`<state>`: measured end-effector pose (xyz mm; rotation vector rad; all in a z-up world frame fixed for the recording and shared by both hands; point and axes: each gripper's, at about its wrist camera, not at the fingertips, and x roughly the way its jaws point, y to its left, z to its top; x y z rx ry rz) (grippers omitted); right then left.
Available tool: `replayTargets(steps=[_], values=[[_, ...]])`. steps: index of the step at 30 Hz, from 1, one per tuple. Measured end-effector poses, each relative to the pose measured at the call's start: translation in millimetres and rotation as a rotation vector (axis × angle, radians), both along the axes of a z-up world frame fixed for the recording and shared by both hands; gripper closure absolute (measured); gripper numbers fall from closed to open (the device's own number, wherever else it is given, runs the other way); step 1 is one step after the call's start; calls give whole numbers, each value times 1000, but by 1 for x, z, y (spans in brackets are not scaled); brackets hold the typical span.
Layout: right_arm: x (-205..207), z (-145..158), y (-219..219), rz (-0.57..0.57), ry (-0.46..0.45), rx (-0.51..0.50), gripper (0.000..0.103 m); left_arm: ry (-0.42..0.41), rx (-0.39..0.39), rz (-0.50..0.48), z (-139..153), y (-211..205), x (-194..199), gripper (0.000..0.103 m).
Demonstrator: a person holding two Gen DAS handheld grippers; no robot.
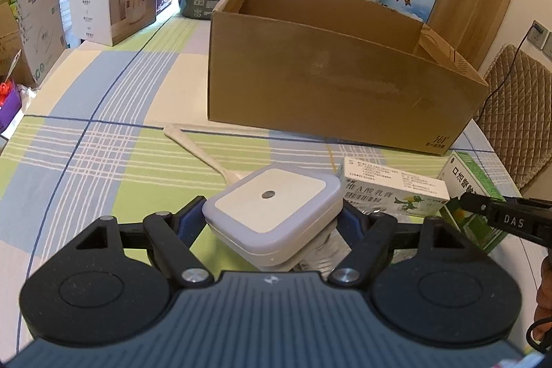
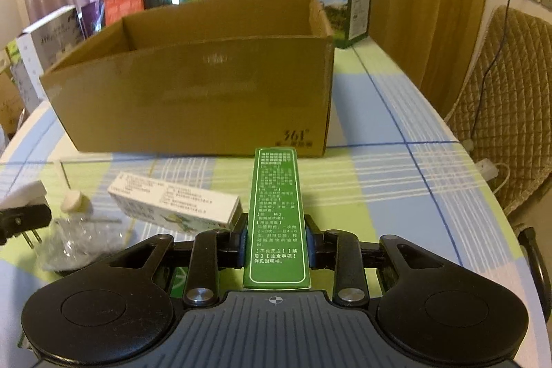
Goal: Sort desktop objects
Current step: 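Lift and carry the white plug and green box over the cardboard box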
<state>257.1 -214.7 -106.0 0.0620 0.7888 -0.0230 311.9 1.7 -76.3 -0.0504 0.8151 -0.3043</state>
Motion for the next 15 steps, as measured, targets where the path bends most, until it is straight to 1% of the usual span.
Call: replayTargets(steps=[7, 12, 15], values=[[-12, 17, 3, 7, -50, 39, 76, -19, -1, -21, 10, -13, 0, 28], [-19, 23, 5, 11, -57, 44, 76, -33, -4, -32, 20, -20, -3, 28], [-25, 30, 6, 14, -75, 49, 76, -55, -1, -47, 30, -25, -5, 28]])
